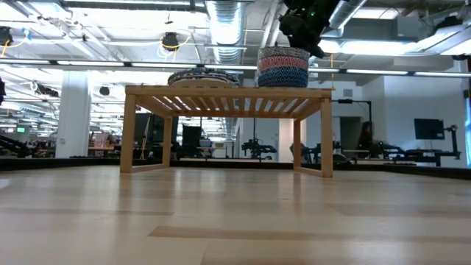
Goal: Place and stack bowls onto a shelf
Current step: Stack the red bowl on top of the dark blue bowl on the shelf, then stack the blue bowl on top of the red bowl on the shelf
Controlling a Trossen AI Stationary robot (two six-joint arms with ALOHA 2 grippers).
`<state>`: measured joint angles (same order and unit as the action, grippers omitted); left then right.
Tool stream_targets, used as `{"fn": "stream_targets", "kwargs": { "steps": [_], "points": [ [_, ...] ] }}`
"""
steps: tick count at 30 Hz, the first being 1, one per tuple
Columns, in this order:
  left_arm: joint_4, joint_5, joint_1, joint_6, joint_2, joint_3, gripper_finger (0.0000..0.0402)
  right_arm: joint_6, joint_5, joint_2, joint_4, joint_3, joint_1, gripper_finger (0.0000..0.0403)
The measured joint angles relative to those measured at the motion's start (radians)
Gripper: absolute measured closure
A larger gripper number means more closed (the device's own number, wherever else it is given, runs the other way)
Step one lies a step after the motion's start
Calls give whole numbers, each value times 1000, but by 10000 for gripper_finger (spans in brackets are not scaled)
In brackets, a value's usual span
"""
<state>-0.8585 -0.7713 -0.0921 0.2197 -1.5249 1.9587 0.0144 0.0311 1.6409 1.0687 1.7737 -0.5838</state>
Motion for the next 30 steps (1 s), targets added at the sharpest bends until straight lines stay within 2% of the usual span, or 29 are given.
{"fn": "stream_targets", "kwargs": {
  "steps": [8,12,16,19,21,24,27,30],
  "points": [
    [-203,96,3,99,20,-1,291,43,2,-12,-10,0,-1,254],
    [-324,96,20,170,48,-1,291,63,1,-30,-29,0,-1,215],
    [-451,97,57,242,72,-1,291,82,-7,-68,-74,0,-5,197],
    [-571,145,102,283,76,-20,291,108,-10,-106,-94,0,-6,197],
    [-630,219,152,291,86,-80,291,129,-28,-137,-97,0,0,200],
    [-639,385,248,267,123,-239,291,168,-38,-189,-103,0,24,207],
    [-560,595,342,273,191,-435,291,199,-39,-231,-116,0,64,213],
    [-426,790,429,371,268,-635,291,222,-83,-257,-111,1,116,218]
  ]
}}
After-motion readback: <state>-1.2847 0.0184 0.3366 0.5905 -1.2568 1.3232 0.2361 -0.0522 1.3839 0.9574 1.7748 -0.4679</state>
